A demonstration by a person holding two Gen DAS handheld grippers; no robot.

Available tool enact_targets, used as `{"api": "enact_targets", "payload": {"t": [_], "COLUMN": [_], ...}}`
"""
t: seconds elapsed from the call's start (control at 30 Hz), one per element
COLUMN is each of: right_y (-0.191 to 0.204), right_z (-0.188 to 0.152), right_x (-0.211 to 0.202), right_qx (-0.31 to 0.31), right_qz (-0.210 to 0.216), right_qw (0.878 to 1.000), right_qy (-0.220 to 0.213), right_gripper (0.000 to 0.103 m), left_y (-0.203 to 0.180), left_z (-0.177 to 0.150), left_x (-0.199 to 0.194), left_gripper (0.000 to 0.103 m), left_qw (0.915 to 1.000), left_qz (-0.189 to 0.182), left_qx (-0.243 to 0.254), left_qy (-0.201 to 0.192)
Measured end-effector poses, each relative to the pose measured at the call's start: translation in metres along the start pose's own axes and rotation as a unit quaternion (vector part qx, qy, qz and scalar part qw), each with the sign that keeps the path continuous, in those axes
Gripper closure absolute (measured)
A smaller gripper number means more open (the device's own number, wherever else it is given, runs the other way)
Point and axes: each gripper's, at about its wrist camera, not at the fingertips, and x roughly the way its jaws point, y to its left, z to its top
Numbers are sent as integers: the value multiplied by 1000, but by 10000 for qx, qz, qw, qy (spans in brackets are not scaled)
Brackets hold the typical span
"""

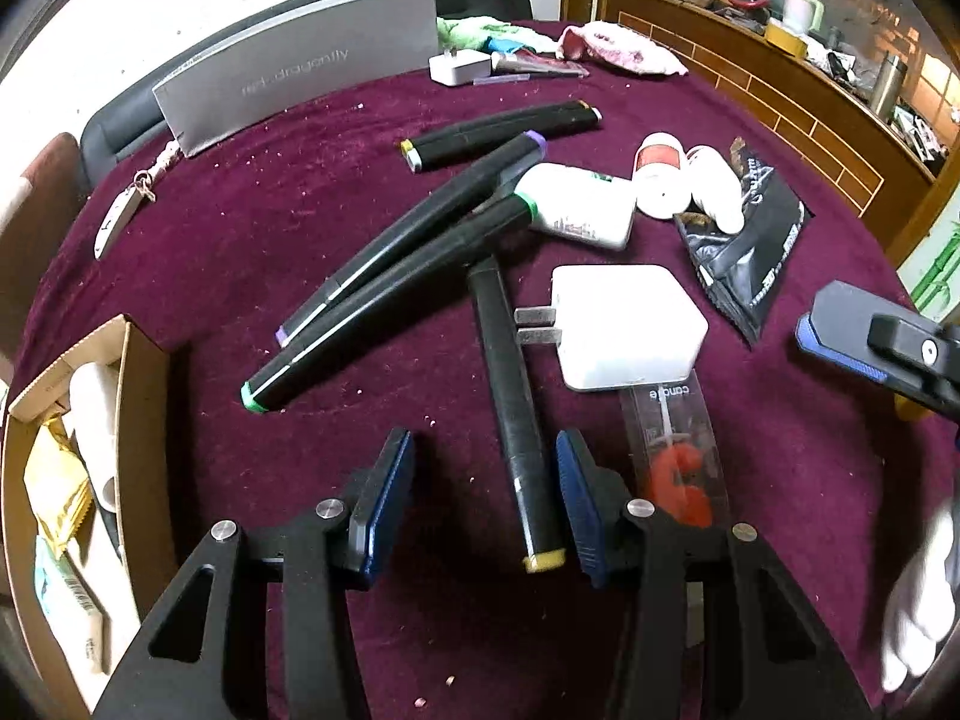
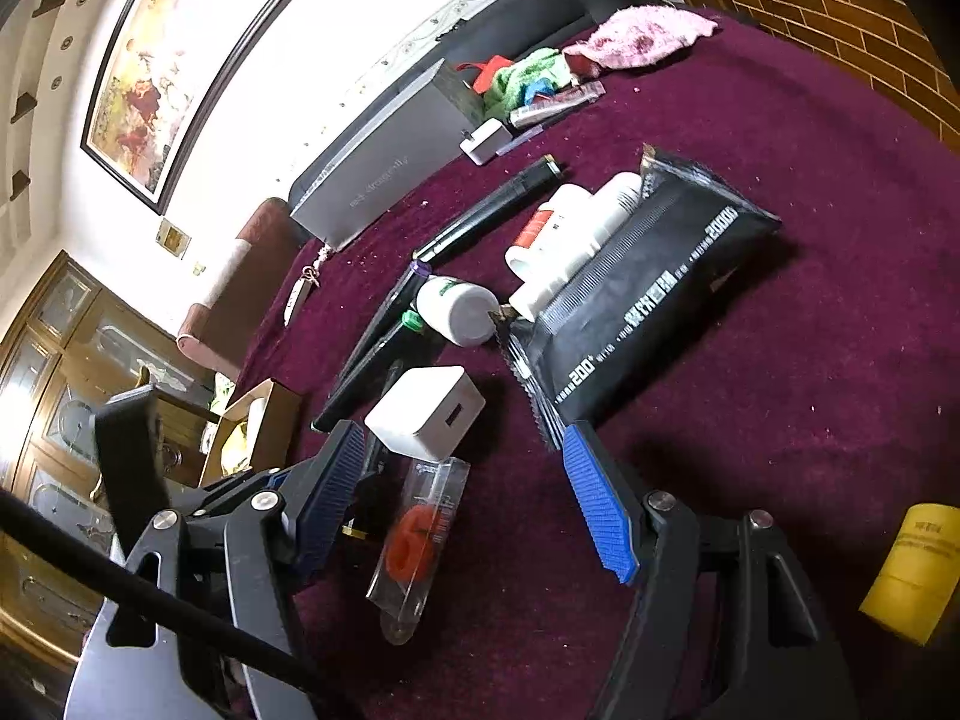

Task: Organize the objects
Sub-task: 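Grasp another black marker with the left gripper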

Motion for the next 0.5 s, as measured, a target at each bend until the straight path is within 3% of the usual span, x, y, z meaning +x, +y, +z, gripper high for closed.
{"api": "enact_targets", "payload": {"t": [0.5], "right_y": [-5], "right_z": [-3], "right_x": [10], "right_qx": [107], "right_qz": [10], "right_qw": [9996], "right_qy": [267], "right_gripper": [32], "left_y": [-7], "left_z": [13], "left_x": [10], "left_gripper": [56], "left_qw": [9996], "left_qz": [11], "left_qx": [-149], "left_qy": [-234]}}
